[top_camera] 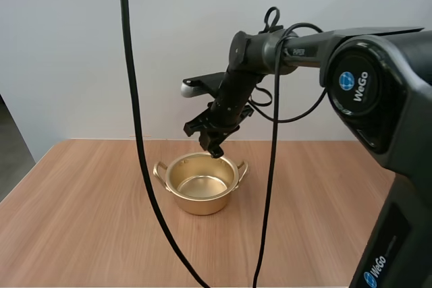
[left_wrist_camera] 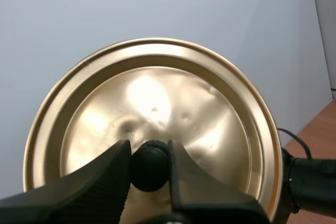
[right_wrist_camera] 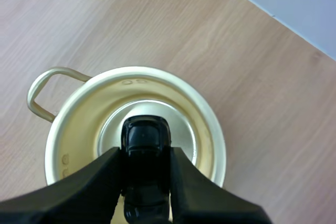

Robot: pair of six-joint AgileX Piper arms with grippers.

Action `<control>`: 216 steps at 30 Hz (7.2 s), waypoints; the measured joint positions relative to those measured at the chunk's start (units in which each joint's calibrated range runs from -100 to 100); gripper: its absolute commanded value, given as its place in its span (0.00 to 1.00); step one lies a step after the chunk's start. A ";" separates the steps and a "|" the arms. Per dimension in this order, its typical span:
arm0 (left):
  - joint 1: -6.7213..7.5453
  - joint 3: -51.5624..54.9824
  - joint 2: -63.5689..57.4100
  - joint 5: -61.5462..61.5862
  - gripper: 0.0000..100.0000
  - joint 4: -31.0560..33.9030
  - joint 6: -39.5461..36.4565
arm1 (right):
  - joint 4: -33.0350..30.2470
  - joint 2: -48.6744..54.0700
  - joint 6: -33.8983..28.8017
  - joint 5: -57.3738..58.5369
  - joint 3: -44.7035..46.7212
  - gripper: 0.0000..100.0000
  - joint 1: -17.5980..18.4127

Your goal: Open the pot, put the car inside, and close it

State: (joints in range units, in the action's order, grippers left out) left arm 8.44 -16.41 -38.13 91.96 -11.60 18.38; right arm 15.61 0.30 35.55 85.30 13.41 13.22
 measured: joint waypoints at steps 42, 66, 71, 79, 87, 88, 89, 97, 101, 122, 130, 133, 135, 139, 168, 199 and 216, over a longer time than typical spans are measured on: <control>-0.08 0.00 1.26 0.00 0.00 0.27 0.00 | -2.70 -14.94 0.25 -1.44 0.00 0.63 2.69; -0.08 0.19 7.13 7.92 0.00 2.36 0.00 | -10.58 1.92 -2.77 0.09 -10.02 0.58 -7.01; -0.08 4.43 12.99 7.92 0.00 -2.14 1.02 | -5.11 6.06 1.91 5.60 -8.84 0.55 -17.22; -0.08 17.00 20.03 3.96 0.00 -2.59 3.69 | -0.21 7.72 2.84 6.42 -5.70 0.00 -21.02; -0.08 30.95 23.86 -10.04 0.00 0.99 4.22 | 3.50 10.22 3.54 6.44 -5.70 0.00 -20.93; -0.08 32.41 24.58 -11.78 0.00 1.05 4.33 | 3.63 10.50 3.54 6.44 -5.70 0.00 -20.93; -0.08 32.99 24.91 -12.43 0.00 1.05 4.33 | 3.63 10.49 3.54 6.44 -5.70 0.00 -20.93; -0.08 38.93 29.98 -17.51 0.00 0.67 4.42 | 4.10 11.08 3.54 7.01 -5.70 0.00 -20.93; -0.08 41.90 33.16 -19.61 0.00 -0.05 4.83 | 4.24 11.08 3.87 7.01 -5.70 0.00 -20.93; -0.08 45.51 38.21 -19.28 0.00 -4.28 5.92 | 4.54 11.08 4.97 5.35 -5.70 0.00 -20.93; -0.08 45.51 38.33 -18.51 0.00 -4.28 5.82 | 4.65 11.08 4.97 5.35 -5.70 0.00 -20.93; -0.08 45.51 38.33 -18.51 0.10 -4.28 5.70 | 4.65 11.08 4.97 5.35 -5.70 0.00 -20.93; -0.08 45.51 38.33 -18.51 0.26 -4.39 5.70 | 4.65 11.08 4.97 5.35 -5.70 0.00 -20.93; -0.08 45.51 38.33 -18.51 0.53 -4.39 5.70 | 4.65 11.08 4.97 5.35 -5.70 0.00 -20.93; -0.77 32.66 26.33 -16.64 0.00 0.29 1.16 | 8.75 11.08 4.82 0.95 -5.83 0.00 -20.93; -1.92 47.85 -16.77 -45.35 0.00 25.77 -30.30 | 5.03 42.23 -4.60 -29.94 -2.66 0.00 -15.98; -6.23 61.95 -39.22 -47.15 0.00 32.39 -53.03 | 8.67 70.19 -0.77 -43.32 28.02 0.00 -16.46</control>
State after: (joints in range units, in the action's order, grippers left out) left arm 2.21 45.54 -77.35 44.81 20.78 -34.65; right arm 24.28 70.49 34.78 41.98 41.43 -3.23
